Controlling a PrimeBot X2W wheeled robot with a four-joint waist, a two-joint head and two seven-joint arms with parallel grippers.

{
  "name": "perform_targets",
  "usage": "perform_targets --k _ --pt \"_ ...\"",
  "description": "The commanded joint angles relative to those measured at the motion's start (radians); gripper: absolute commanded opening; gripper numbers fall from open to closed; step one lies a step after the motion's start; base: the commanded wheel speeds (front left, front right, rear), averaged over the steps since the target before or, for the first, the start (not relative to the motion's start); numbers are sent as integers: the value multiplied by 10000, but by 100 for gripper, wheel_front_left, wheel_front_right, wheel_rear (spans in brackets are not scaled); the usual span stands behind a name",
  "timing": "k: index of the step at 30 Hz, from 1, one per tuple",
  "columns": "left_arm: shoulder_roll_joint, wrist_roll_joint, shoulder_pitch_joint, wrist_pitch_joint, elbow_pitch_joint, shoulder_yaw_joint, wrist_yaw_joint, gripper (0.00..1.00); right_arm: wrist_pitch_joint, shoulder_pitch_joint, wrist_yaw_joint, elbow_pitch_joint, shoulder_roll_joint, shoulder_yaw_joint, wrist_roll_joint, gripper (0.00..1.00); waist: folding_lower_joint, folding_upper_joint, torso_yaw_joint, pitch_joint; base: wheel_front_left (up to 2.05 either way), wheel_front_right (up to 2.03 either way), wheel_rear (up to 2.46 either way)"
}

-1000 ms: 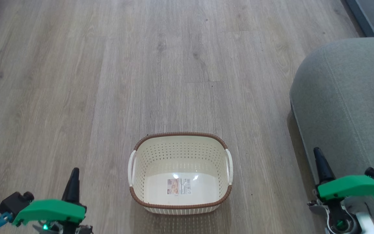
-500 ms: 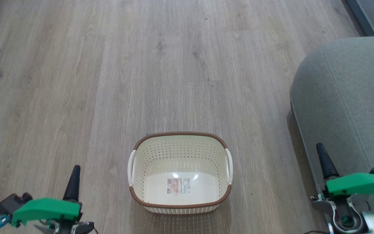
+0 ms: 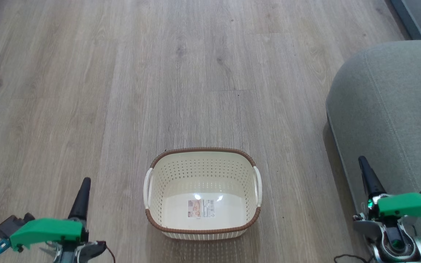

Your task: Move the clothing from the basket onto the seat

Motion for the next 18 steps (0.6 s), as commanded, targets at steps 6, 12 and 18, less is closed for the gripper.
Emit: perform_targets --k 6,12,18 --pt "101 -944 -586 242 -459 211 -65 0 239 -203 1 -590 50 57 859 0 0 0 -5 14 0 0 0" --pt "103 -1674 -630 414 -537 219 -83 0 413 -186 0 -745 75 -4 1518 0 0 0 -10 27 0 0 0" --pt "105 -2405 -674 587 -615 228 -101 0 586 -168 0 -900 101 -64 2177 0 0 0 -14 40 0 0 0"
